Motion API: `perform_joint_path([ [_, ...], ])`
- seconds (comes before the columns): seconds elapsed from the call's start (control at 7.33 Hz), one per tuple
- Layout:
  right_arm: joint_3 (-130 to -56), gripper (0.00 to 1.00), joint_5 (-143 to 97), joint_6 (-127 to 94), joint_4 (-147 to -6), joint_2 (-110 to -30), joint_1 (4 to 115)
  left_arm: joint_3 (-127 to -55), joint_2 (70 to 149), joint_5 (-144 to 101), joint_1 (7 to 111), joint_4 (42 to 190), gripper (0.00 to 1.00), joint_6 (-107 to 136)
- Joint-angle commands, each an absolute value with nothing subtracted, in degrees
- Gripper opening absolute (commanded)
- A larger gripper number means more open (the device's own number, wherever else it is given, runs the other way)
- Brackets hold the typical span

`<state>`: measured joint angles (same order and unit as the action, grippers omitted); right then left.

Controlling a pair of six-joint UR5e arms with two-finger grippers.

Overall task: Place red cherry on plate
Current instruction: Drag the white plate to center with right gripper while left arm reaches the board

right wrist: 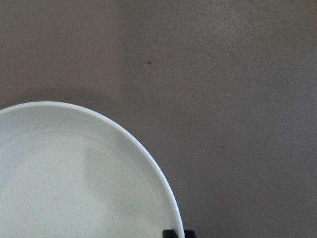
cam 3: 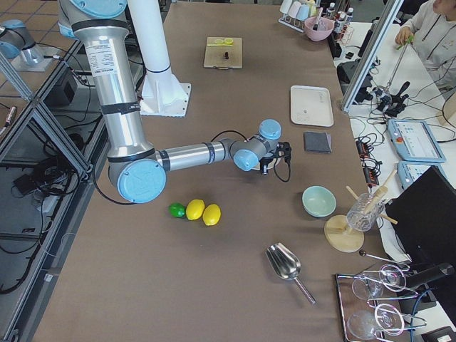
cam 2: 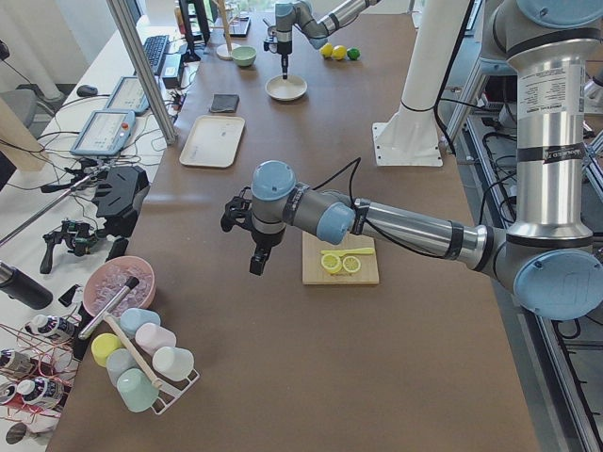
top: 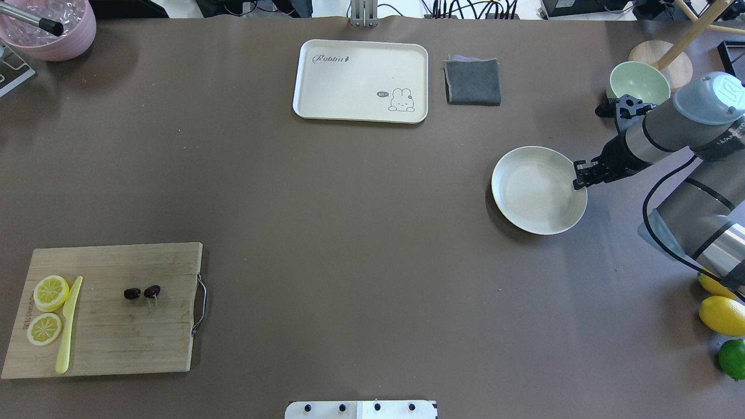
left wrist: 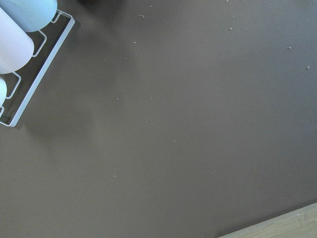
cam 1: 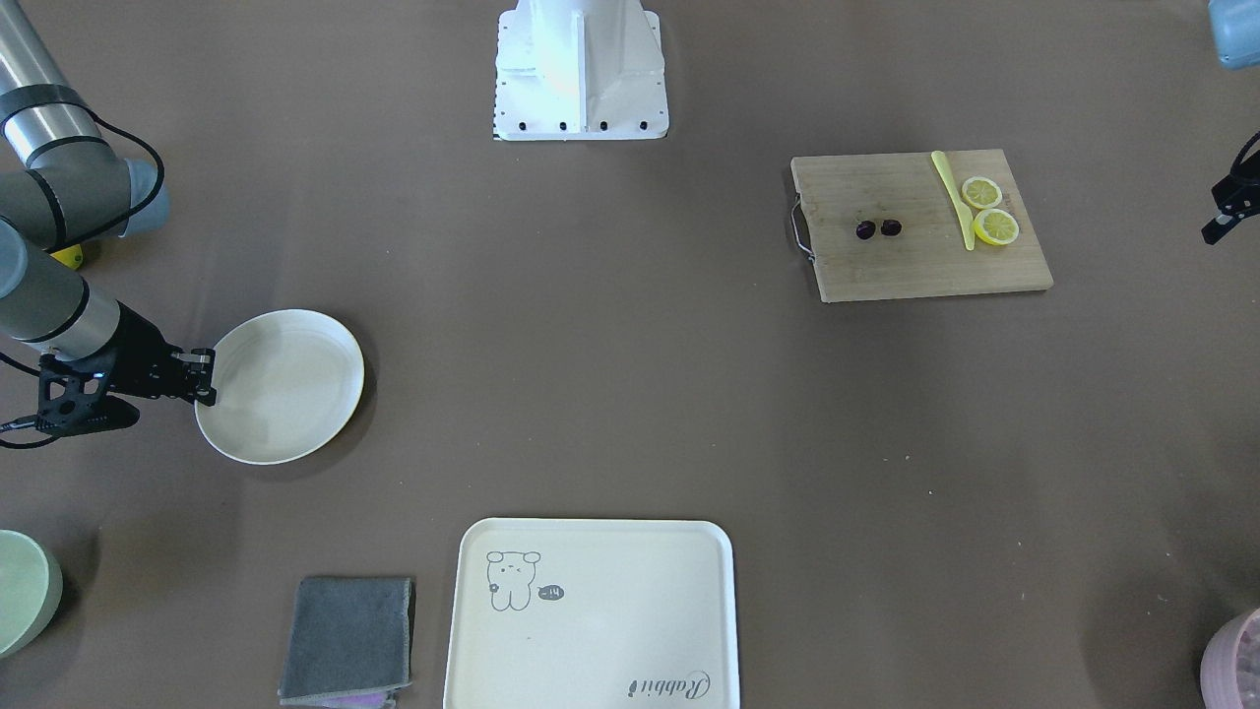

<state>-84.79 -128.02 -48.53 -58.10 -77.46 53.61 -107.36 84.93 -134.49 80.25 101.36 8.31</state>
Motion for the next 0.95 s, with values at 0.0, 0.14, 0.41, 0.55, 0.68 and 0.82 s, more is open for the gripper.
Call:
perform_joint_path([
  [0.0,-86.3,0.0,-128.7,-55.5,-58.2,-74.5,53.6,-108.0,85.7,-134.5,76.7,102.7,0.98,19.1],
  [0.14,-87.2,0.0,-128.7,-60.8,-58.2,-72.4,52.5,-109.0,86.4,-134.4,73.5,106.5,0.97,30.0],
  [0.41,-89.6,0.0,-127.9,-71.6,-58.0,-68.7,47.8,-112.7,87.1,-126.6,61.2,109.5,0.97,47.6],
  [0.55,-90.4,0.0,-125.5,-74.8,-58.1,-66.7,44.3,-113.7,87.3,-125.7,56.6,109.5,0.97,52.2],
  [0.68,-90.7,0.0,-122.8,-77.9,-58.0,-65.5,40.9,-115.8,87.2,-125.6,53.2,109.5,0.97,56.9],
  [0.82,-91.3,0.0,-121.0,-79.3,-58.1,-64.7,38.4,-117.8,86.8,-125.4,49.3,109.5,0.97,60.3],
])
